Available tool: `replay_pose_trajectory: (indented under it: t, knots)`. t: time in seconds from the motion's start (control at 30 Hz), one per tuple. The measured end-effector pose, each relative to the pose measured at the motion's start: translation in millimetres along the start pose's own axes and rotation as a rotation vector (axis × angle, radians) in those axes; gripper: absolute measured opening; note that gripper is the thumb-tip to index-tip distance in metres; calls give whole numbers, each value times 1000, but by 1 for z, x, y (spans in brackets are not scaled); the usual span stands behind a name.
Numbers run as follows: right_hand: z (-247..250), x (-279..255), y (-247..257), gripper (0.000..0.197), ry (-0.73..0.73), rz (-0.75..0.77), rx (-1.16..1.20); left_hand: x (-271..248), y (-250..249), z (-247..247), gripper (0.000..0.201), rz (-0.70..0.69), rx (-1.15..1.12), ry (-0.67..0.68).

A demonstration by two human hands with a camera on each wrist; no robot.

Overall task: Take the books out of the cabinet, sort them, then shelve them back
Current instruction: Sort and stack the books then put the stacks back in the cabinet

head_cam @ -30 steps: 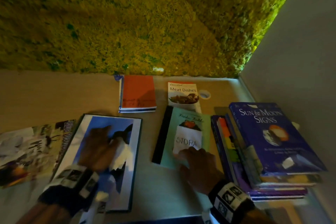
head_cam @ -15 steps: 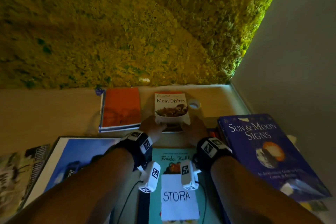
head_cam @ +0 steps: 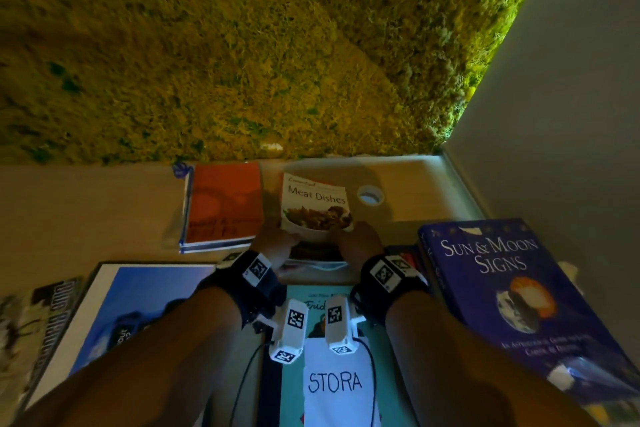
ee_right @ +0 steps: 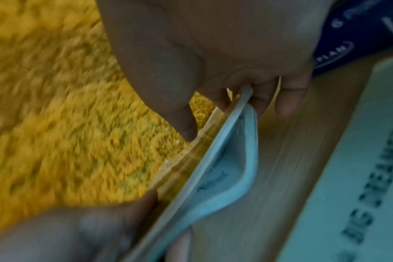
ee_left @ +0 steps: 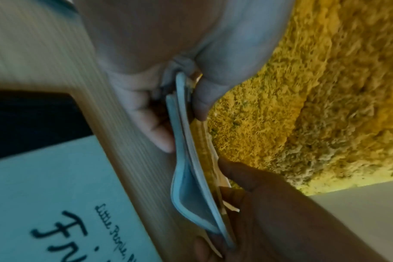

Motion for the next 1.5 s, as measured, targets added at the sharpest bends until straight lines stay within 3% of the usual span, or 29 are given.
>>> replay_pose_trajectory:
  t: [0.1, 0.23, 0.3, 0.4, 0.6, 0.7, 0.9, 1.03, 1.17, 1.3, 1.37, 1.5]
  knots:
    - [9, -16, 3, 24, 3, -14, 197, -26, 2, 17, 25, 116, -283, 69]
    - [29, -59, -3, 15, -6, 55, 296, -70, 15, 38, 31, 99, -313, 161]
    - [33, -86, -14, 9, 33, 58, 328, -94, 20, 46, 28, -6, -241, 222]
    - [32, -126, -37, 21, 97, 35, 245, -124, 32, 51, 27, -180, 2, 270]
    - [30, -178, -94, 14, 115, 150, -119, -163, 85, 47, 24, -186, 362, 538]
    - [24, -181, -100, 24, 49, 177, -219, -164, 101, 46, 28, -232, 461, 464]
    - [26, -159, -72, 21, -7, 168, -25, -147, 93, 45, 8, -171, 313, 346]
    - [12, -150, -86, 24, -34, 183, -128, -139, 107, 42, 22, -214, 294, 260]
    - [10, -150, -89, 20, -57, 270, -142, -136, 117, 44, 41, -165, 226, 255]
    - [10, -158, -80, 36, -40, 346, -148, -143, 114, 46, 36, -172, 146, 249]
    - [9, -157, -81, 35, -62, 384, -237, -150, 110, 48, 41, -213, 165, 261]
    - [1, -174, -42, 48, -71, 538, -243, -153, 114, 71, 58, -193, 157, 249]
Point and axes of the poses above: each hand's wrist, its own x-axis towards the middle knuckle, its own z-axis out of the back of the hand, y = z × x, the point moved 6 cm from there along x, towards the middle knuckle, and after that the axes turned 11 degrees about -y, right-handed, at the moved point
